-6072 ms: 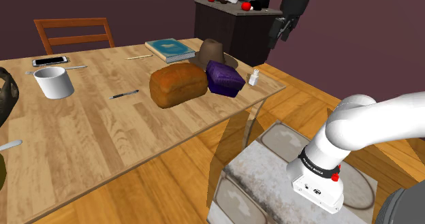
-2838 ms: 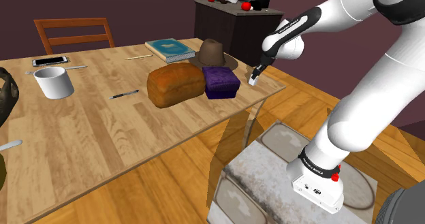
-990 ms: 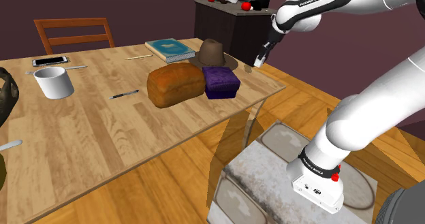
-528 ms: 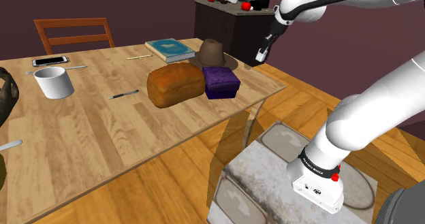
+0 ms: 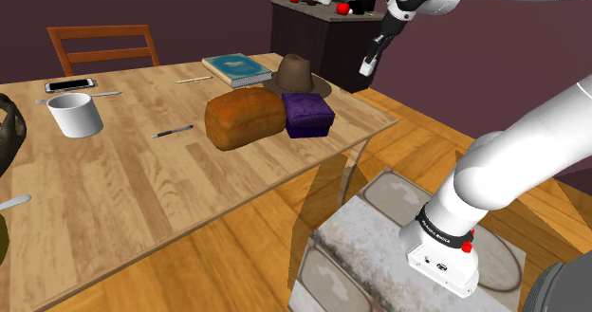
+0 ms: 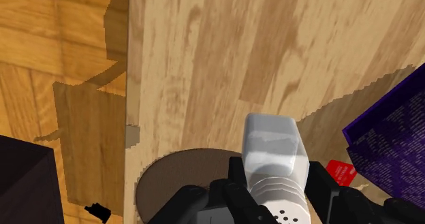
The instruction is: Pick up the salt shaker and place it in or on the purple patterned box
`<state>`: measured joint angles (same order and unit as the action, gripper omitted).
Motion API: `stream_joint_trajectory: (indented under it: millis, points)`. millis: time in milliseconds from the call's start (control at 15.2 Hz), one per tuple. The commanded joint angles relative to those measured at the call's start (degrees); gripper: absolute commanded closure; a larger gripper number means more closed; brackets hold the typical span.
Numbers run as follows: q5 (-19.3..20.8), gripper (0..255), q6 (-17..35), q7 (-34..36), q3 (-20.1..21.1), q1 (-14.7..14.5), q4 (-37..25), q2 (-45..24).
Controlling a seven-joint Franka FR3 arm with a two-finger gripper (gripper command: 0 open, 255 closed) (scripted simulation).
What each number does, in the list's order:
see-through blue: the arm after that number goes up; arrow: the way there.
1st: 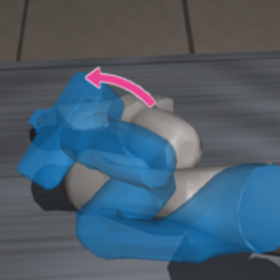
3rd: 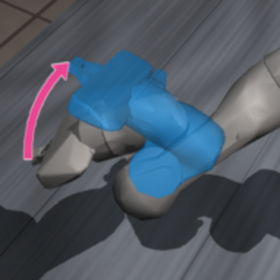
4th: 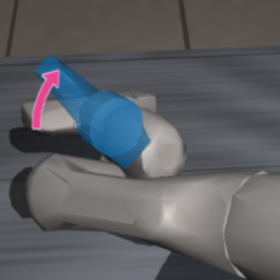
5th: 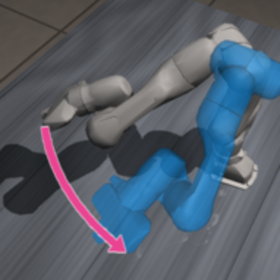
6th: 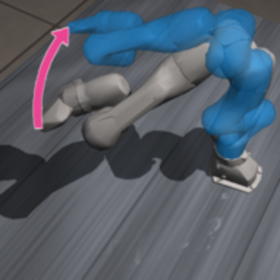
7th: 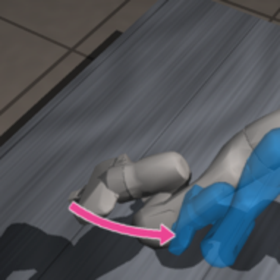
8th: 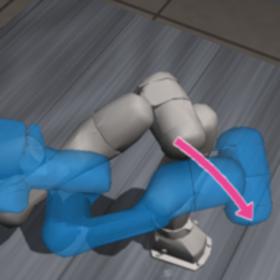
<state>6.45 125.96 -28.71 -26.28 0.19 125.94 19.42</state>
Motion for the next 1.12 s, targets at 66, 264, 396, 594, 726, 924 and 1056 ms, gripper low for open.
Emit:
stream_joint_trajectory:
  millis: [66, 264, 396, 594, 726, 924, 1056]
  points:
    - [0.1, 255, -2.4, 0.2, 0.4, 0.0, -1.9, 0.5]
    - [0.6, 255, -3.4, 3.5, 2.8, -0.6, -1.8, 1.4]
    - [1.0, 255, -3.6, 6.6, 5.1, -1.3, -1.3, 2.0]
    - [1.4, 255, -4.1, 11.1, 8.5, -2.3, -1.0, 2.4]
    - [1.5, 255, -4.4, 14.1, 10.7, -3.1, -1.1, 2.3]
    - [1.5, 255, -5.0, 18.5, 13.9, -4.4, -1.8, 1.8]
    - [1.5, 255, -5.5, 21.3, 16.0, -5.2, -2.6, 1.2]
